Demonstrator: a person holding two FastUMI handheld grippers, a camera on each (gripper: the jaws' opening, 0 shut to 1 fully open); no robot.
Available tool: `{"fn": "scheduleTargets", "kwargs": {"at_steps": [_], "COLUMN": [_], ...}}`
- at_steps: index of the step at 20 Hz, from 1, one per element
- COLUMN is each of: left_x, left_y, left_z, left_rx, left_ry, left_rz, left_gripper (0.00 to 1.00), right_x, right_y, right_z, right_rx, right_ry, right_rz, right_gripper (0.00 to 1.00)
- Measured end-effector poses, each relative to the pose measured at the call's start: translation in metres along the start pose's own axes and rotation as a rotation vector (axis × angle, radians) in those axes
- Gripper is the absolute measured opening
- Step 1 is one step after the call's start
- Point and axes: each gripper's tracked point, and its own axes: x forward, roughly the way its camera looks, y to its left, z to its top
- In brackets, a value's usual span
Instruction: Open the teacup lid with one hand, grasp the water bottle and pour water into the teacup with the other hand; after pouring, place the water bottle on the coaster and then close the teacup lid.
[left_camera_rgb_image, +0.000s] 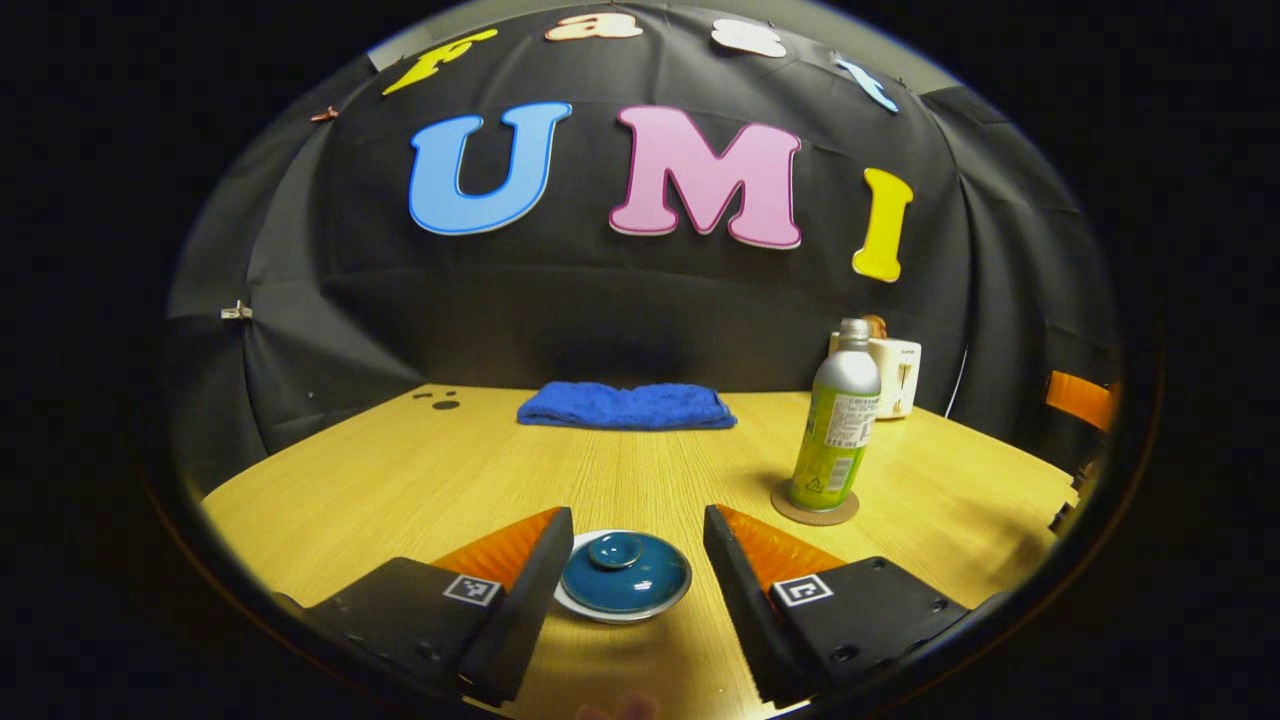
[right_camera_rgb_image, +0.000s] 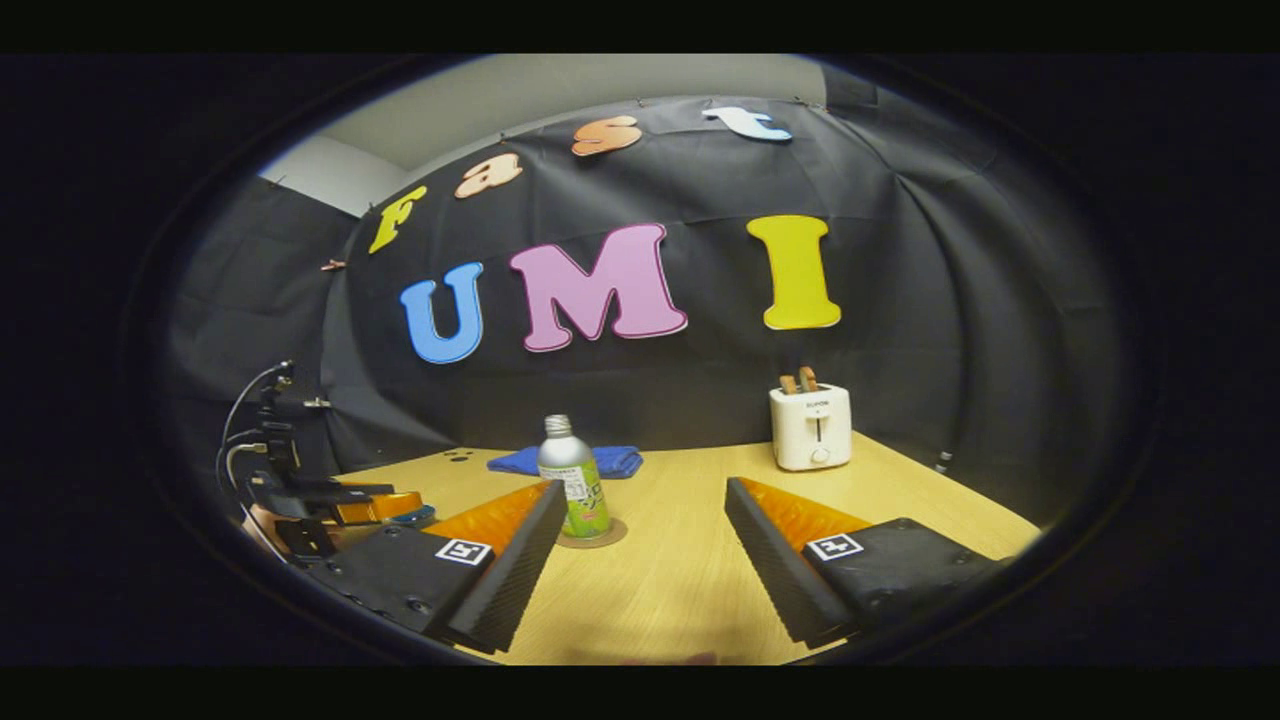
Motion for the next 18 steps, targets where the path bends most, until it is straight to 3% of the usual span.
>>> {"fn": "scheduleTargets", "kwargs": {"at_steps": [5,13,14,17,18], "left_x": [-0.039,-0.062,-0.062,-0.061,-0.062], "left_y": [-0.005,0.003,0.002,0.005,0.004], "left_z": [0.004,0.015,0.014,0.011,0.012], "left_rx": [-0.036,-0.046,-0.051,-0.058,-0.056], "left_ry": [-0.049,-0.107,-0.105,-0.093,-0.094], "left_rz": [-0.043,-0.04,-0.043,-0.04,-0.039], "left_gripper": [0.92,0.91,0.91,0.91,0.91], "right_x": [-0.007,-0.006,-0.006,-0.006,-0.006], "right_y": [0.025,0.056,0.059,0.066,0.067], "right_z": [0.013,0.008,0.006,0.002,0.002], "right_rx": [-0.024,-0.082,-0.085,-0.093,-0.097], "right_ry": [-0.039,-0.058,-0.054,-0.043,-0.042], "right_rz": [0.03,0.046,0.052,0.068,0.068], "right_gripper": [0.98,0.98,0.92,0.92,0.98]}}
